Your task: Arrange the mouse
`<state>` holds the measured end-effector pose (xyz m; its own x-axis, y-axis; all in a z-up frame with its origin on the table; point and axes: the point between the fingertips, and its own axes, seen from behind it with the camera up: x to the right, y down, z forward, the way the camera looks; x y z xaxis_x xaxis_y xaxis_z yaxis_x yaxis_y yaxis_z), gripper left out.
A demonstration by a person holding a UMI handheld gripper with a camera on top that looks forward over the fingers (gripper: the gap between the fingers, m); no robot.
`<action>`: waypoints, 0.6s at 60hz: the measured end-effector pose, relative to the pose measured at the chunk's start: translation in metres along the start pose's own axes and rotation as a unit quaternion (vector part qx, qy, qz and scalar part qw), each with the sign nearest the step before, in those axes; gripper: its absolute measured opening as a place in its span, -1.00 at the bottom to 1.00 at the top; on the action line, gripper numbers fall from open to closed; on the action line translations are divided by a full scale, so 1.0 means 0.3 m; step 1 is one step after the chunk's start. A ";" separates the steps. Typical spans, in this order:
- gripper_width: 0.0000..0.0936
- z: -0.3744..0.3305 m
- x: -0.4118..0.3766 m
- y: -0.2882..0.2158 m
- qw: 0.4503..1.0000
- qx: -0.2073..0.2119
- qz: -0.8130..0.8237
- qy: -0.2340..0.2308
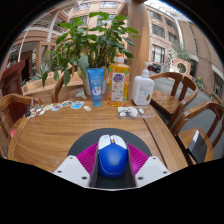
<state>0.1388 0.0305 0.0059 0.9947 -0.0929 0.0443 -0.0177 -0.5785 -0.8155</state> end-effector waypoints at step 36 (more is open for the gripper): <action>0.81 -0.594 -0.014 -0.113 0.999 0.042 -0.007 0.003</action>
<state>0.1172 -0.0938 0.1362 0.9941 -0.0912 0.0587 0.0041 -0.5095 -0.8605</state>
